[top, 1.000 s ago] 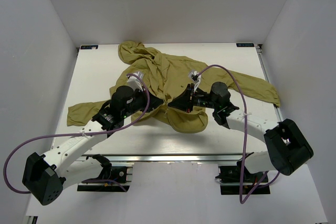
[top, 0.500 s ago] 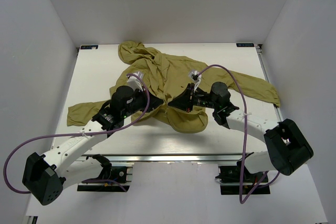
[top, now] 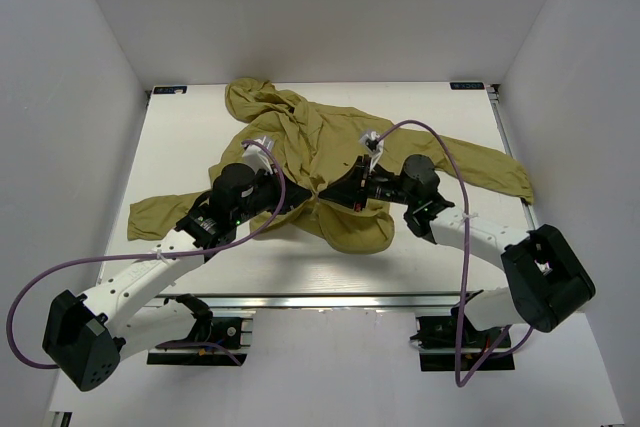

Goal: Zip up the jacket

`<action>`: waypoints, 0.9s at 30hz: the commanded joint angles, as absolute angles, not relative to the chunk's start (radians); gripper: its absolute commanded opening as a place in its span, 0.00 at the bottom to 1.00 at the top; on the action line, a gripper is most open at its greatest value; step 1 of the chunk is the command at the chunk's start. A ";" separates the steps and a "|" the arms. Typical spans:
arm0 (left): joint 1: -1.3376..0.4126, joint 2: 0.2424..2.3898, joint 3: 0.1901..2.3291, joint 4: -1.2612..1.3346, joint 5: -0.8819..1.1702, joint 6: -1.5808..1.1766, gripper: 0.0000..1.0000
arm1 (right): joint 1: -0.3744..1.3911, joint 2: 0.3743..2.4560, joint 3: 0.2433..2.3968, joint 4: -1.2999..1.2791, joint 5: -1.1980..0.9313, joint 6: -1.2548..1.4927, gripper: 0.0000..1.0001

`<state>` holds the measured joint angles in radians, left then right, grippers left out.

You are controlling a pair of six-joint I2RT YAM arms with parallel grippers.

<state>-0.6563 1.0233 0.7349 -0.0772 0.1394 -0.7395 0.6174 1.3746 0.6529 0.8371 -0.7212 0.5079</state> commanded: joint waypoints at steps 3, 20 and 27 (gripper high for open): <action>-0.653 1.012 0.758 -0.061 0.161 -0.710 0.00 | 0.621 1.402 0.719 0.878 -0.745 0.503 0.00; -0.653 1.008 0.759 -0.078 0.227 -0.631 0.00 | 0.620 1.404 0.781 0.715 -0.759 0.466 0.00; -0.652 1.034 0.773 -0.121 0.391 -0.543 0.00 | 0.604 1.428 0.792 0.755 -0.802 0.528 0.00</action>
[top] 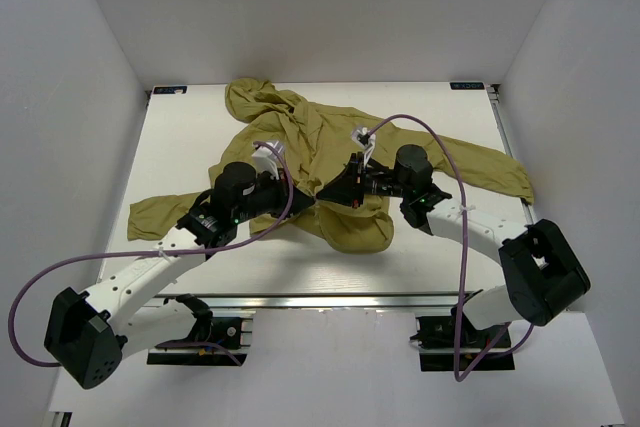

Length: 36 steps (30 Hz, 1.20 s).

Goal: Zip up the jacket

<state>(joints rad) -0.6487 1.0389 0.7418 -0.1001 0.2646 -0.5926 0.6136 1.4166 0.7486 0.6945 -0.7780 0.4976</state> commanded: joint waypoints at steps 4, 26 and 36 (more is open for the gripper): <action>-0.653 1.016 0.742 -0.121 0.443 -0.534 0.00 | 0.588 1.428 0.775 0.808 -0.830 0.563 0.00; -0.653 0.931 0.677 -0.222 0.328 -0.690 0.42 | 0.624 1.396 0.591 0.908 -0.818 0.695 0.00; -0.641 0.827 0.560 -0.210 0.276 -0.828 0.72 | 0.629 1.414 0.531 1.045 -0.813 0.792 0.00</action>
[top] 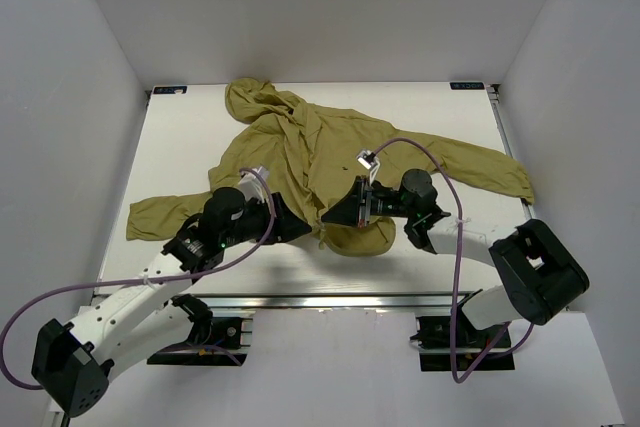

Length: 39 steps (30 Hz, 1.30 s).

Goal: Zip up the jacket

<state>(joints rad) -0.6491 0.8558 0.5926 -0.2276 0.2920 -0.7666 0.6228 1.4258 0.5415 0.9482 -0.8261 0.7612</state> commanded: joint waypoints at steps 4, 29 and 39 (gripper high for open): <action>-0.600 0.837 0.494 -0.112 0.380 -0.876 0.77 | 0.634 1.391 0.509 0.991 -0.756 0.772 0.00; -0.488 1.176 0.267 0.845 0.804 -1.177 0.81 | 0.681 1.310 0.497 0.838 -0.637 0.684 0.00; -0.468 1.348 0.301 1.089 0.867 -1.241 0.68 | 0.681 1.302 0.515 0.792 -0.638 0.673 0.00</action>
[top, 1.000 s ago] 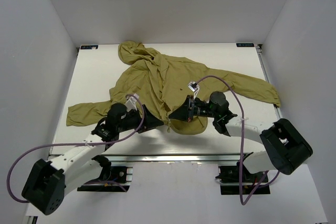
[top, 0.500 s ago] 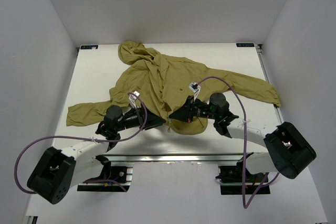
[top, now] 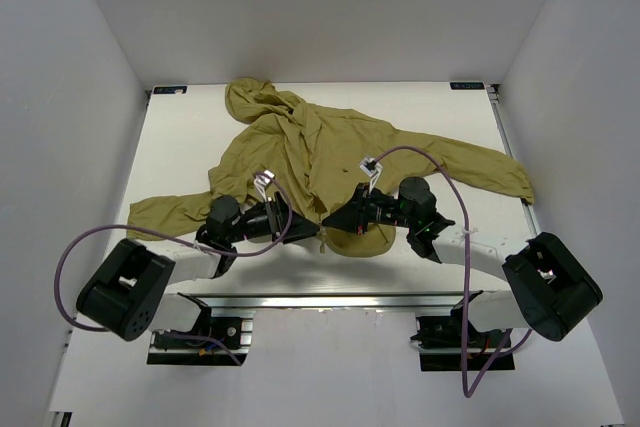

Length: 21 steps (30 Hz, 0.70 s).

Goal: Zip up the jacket

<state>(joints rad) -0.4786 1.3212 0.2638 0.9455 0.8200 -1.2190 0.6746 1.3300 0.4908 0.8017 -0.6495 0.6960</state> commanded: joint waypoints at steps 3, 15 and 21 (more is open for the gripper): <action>-0.462 1.412 0.308 1.197 0.891 -1.297 0.64 | 0.681 1.304 0.528 0.776 -0.635 0.663 0.00; -0.453 1.546 0.310 1.505 0.953 -1.448 0.34 | 0.680 1.322 0.549 0.784 -0.586 0.661 0.00; -0.453 1.537 0.311 1.503 0.965 -1.451 0.31 | 0.681 1.333 0.549 0.827 -0.569 0.687 0.00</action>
